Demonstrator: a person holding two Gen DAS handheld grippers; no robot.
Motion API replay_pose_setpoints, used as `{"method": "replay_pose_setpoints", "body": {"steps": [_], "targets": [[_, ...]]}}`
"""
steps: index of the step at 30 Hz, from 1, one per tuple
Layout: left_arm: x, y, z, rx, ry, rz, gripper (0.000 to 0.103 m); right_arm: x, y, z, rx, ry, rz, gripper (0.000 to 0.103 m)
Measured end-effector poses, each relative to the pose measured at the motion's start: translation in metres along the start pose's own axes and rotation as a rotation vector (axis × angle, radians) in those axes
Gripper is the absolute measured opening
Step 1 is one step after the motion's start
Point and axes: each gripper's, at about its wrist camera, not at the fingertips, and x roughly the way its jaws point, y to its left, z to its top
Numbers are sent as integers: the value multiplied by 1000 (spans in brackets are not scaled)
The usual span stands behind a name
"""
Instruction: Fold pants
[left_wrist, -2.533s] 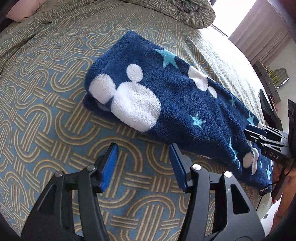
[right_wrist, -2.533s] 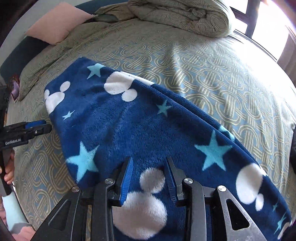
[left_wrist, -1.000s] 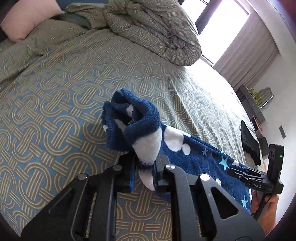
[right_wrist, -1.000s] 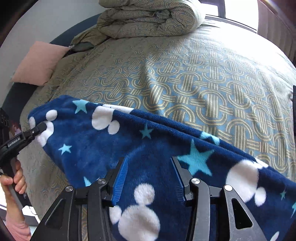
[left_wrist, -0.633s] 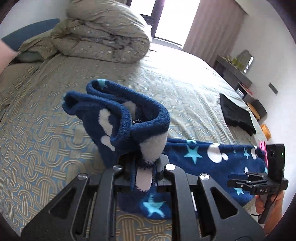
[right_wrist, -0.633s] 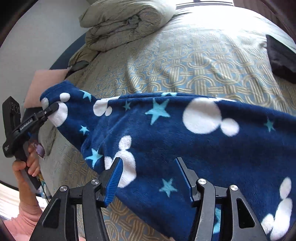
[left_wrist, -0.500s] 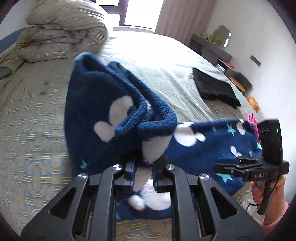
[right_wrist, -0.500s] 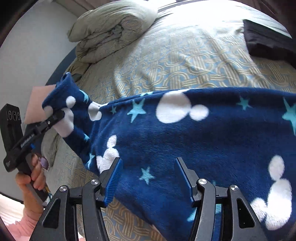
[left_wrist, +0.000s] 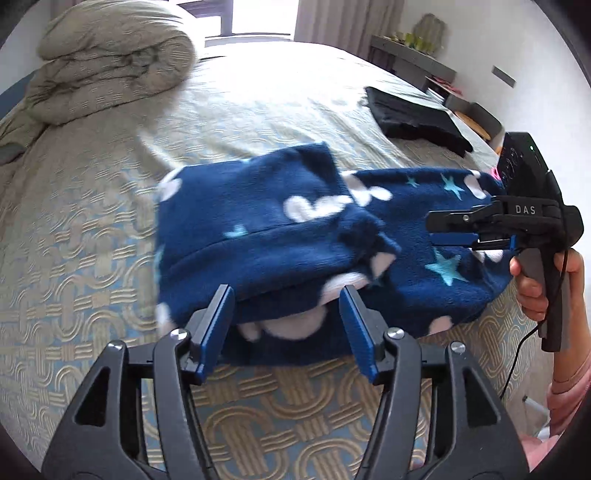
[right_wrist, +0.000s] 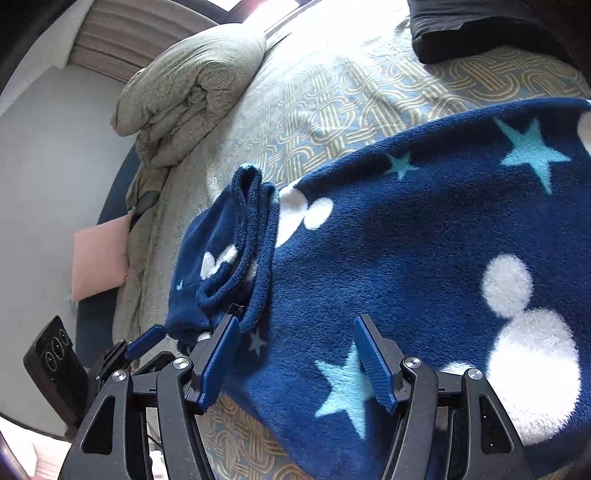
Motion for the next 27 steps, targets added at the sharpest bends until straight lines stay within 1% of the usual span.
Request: {"method": "replay_pose_setpoints", "body": {"steps": [3,5,6,8,9,11,13,18,20,22,24,27], "targets": [[-9,47,-21,-105,-7,63,67,17,13,9,-26,47,52,68],[-7,72,-35,-159,14,124,67,32,20,16,-32,85,61,69],[-4,83,-43,-176,35,135,67,41,25,20,-28,103,64,70],[3,95,-53,-199,70,125,67,54,29,25,-13,130,70,70],[7,98,-57,-208,85,105,67,60,31,28,-4,143,71,70],[13,98,-60,-207,95,61,67,72,35,34,15,170,67,70],[19,95,-59,-183,91,38,68,80,38,38,28,186,55,71],[41,77,-41,-126,83,25,69,95,50,46,34,204,17,74],[47,74,-34,-118,74,37,69,98,53,47,25,205,7,74],[56,74,-29,-120,82,75,69,100,53,46,14,208,-2,75],[64,77,-24,-139,92,96,69,102,53,46,17,204,-4,75],[69,81,-18,-205,85,76,69,102,59,46,-3,186,-17,75]]}}
